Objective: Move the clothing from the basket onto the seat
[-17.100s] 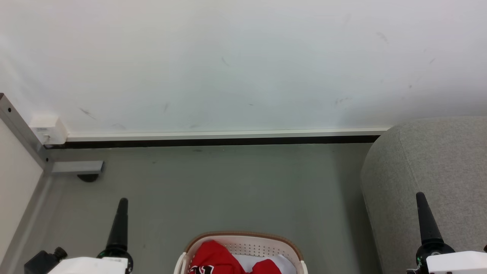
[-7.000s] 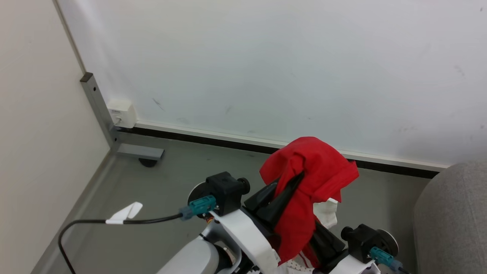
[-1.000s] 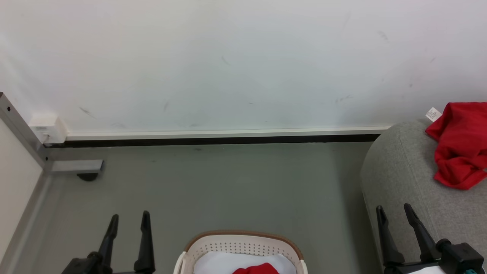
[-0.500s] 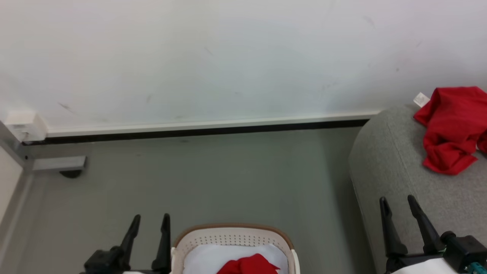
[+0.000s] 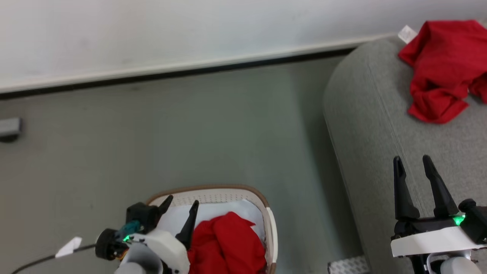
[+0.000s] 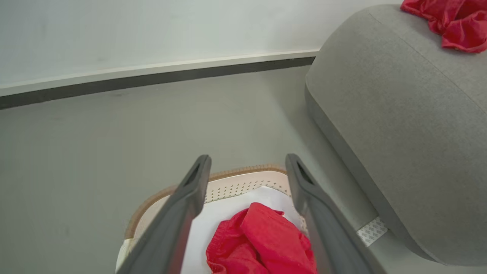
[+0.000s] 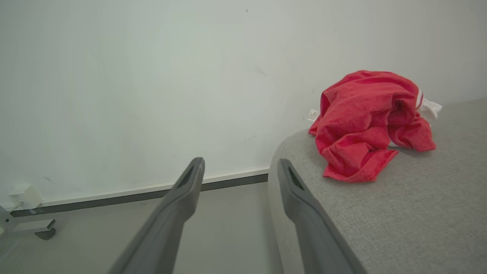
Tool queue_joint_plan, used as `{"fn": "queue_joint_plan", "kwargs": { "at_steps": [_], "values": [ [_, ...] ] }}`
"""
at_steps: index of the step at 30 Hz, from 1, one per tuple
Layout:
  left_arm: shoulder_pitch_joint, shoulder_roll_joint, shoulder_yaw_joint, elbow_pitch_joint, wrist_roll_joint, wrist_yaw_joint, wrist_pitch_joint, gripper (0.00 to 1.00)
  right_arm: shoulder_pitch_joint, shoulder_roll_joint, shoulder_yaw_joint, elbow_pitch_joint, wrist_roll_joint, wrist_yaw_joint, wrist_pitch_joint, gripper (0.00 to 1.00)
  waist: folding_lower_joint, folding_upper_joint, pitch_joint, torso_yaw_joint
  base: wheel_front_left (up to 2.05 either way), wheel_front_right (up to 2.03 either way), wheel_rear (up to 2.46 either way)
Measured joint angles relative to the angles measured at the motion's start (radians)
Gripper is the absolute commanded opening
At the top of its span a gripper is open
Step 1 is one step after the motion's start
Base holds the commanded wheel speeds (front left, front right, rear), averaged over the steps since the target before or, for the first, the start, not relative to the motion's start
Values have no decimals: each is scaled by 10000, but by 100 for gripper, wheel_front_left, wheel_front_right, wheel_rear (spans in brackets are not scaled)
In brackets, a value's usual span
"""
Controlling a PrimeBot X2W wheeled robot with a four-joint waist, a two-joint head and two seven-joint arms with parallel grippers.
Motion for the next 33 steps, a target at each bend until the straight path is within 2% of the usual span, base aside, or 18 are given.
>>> {"fn": "queue_joint_plan", "kwargs": {
  "at_steps": [6, 9, 14, 20, 33],
  "values": [
    [-1290, 194, -788, 1785, 33, -190, 656, 100, -644, 50, 138, 15, 109, 0, -104, 100, 1, 0, 1166, -540, 0, 0, 0],
    [-1912, 213, -1221, 2650, -284, -221, 1001, 100, -903, 82, 211, -2, 157, 0, -140, 100, 1, 0, 1733, -799, 0, 0, 0],
    [-2856, 389, -2416, 3530, -1220, -247, 1338, 100, -1446, 125, 188, -299, 173, 0, -151, 100, 1, 0, 2690, -1178, 0, 0, 0],
    [-3851, 920, -3058, 4638, -2374, -261, 1699, 100, -1857, 171, 98, -658, 261, 0, -153, 100, 1, 0, 3751, -1575, 0, 0, 0],
    [-5275, 1574, -4679, 5632, -3613, -261, 2295, 100, -2254, 211, 207, -986, 826, 0, -153, 100, 0, -1, 5465, -2358, 0, 0, 0]
  ]
}}
